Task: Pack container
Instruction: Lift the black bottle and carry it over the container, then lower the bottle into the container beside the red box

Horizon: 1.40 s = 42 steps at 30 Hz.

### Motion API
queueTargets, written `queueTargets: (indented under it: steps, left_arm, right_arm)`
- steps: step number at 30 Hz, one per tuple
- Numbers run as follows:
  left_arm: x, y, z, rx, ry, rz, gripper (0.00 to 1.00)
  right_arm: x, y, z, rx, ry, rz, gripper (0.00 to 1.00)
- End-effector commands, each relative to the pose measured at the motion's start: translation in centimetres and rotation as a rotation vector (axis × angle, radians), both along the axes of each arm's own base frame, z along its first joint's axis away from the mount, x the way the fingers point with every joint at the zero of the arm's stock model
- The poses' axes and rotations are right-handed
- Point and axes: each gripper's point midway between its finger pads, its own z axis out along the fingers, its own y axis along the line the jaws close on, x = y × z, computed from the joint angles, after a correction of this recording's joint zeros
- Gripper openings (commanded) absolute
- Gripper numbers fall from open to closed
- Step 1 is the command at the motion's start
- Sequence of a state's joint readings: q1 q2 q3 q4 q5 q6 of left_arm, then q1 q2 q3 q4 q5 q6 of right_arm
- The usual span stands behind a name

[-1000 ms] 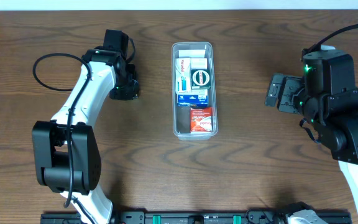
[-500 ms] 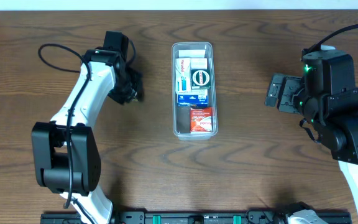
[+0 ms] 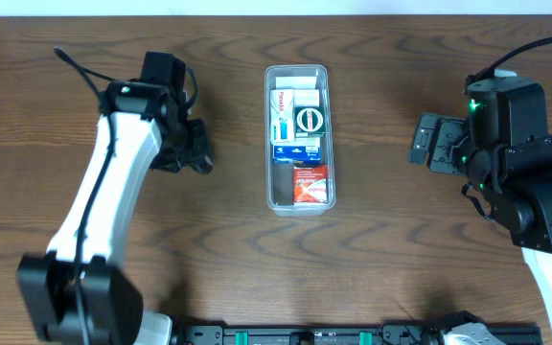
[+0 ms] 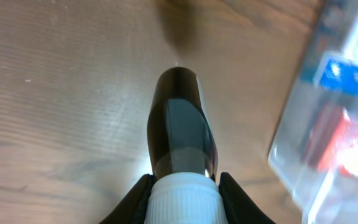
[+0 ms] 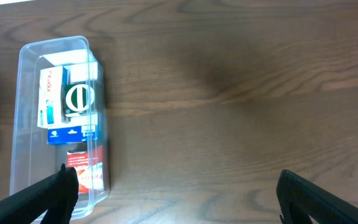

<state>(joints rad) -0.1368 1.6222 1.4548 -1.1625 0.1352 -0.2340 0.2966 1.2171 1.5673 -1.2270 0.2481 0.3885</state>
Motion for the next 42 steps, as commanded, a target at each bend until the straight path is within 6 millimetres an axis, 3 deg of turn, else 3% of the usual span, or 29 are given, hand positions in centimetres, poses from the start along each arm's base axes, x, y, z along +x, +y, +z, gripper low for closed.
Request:
queueTargets:
  steps: [1,6,9,13,15,22,32,42]
  left_arm:
    - [-0.8,-1.3,4.0,0.017,-0.113,-0.156,0.20]
    - [-3.2,-5.4,7.3,-0.009,-0.196,-0.292,0.20]
    - [-4.8,-8.9,8.5,-0.031,-0.237,-0.416,0.20]
    - [-6.4,-12.8,8.2,-0.013,-0.256,-0.562,0.20]
    - [-6.5,-13.7,7.7,0.044,-0.266,-0.604,0.20]
    - [-4.4,-14.9,4.2,0.178,-0.234,-0.631,0.20]
    - [-1.2,-16.8,-1.8,0.223,-0.155,-0.680,0.19]
    - [0.7,-16.2,-4.1,0.220,-0.127,-0.591,0.19]
  right_arm:
    - [0.1,-0.7,0.0,-0.020,-0.002,-0.015,0.99]
    - [0.1,-0.7,0.0,-0.020,-0.003,-0.015,0.99]
    - [0.1,-0.7,0.0,-0.020,-0.003,-0.015,0.99]
    - [0.1,-0.7,0.0,-0.020,-0.003,-0.015,0.99]
    - [0.1,-0.7,0.0,-0.020,-0.003,-0.015,0.99]
    - [0.1,-0.7,0.0,-0.020,-0.003,-0.015,0.99]
    - [0.1,-0.7,0.0,-0.020,-0.003,-0.015,0.99]
    - [0.1,-0.7,0.0,-0.020,-0.003,-0.015,0.99]
